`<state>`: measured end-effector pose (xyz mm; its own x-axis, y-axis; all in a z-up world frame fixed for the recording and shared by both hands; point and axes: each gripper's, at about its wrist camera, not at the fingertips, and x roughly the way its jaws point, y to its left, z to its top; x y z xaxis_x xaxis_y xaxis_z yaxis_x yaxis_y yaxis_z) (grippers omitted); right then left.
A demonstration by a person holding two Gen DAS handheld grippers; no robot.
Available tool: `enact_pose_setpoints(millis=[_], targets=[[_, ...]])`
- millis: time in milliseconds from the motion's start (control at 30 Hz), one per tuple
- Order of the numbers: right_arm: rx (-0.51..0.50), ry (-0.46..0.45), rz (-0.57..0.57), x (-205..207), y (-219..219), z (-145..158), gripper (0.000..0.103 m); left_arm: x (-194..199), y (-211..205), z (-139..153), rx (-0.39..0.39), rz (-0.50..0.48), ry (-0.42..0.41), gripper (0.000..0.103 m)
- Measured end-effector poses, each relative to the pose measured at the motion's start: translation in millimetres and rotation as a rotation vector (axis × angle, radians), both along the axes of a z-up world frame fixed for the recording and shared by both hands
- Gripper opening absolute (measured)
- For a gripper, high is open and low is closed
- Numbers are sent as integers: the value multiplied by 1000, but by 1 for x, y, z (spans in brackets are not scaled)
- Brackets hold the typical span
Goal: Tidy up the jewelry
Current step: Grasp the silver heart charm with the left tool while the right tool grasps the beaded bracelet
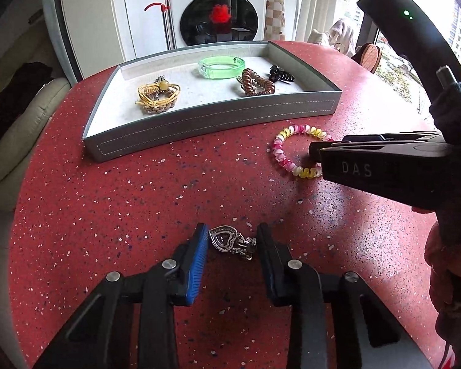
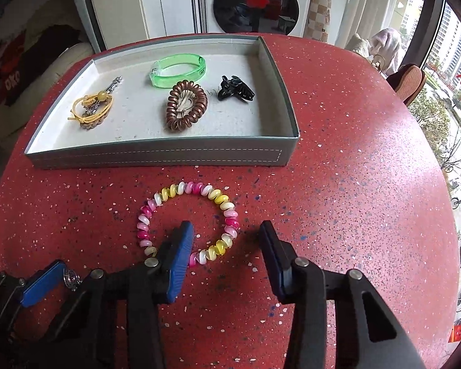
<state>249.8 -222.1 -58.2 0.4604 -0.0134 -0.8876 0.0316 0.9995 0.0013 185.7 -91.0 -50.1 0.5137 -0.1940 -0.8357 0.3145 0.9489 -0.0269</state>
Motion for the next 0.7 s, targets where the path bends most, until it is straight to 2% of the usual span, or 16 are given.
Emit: enact_pose_setpoints(millis=[67, 100, 133, 433, 700], targets=[[1, -2, 9, -1, 3, 1, 28, 0, 4, 1, -18, -5, 1, 49], [2, -3, 11, -1, 4, 1, 16, -1, 7, 2, -30, -10, -3, 39], [9, -3, 11, -1, 5, 1, 11, -1, 10, 3, -40, -14, -1, 36], [63, -49, -32, -15, -4, 10, 10, 0, 35, 7, -94, -10, 21, 36], [95, -94, -38, -35, -8, 26, 10, -6, 57, 18, -111, -20, 0, 36]])
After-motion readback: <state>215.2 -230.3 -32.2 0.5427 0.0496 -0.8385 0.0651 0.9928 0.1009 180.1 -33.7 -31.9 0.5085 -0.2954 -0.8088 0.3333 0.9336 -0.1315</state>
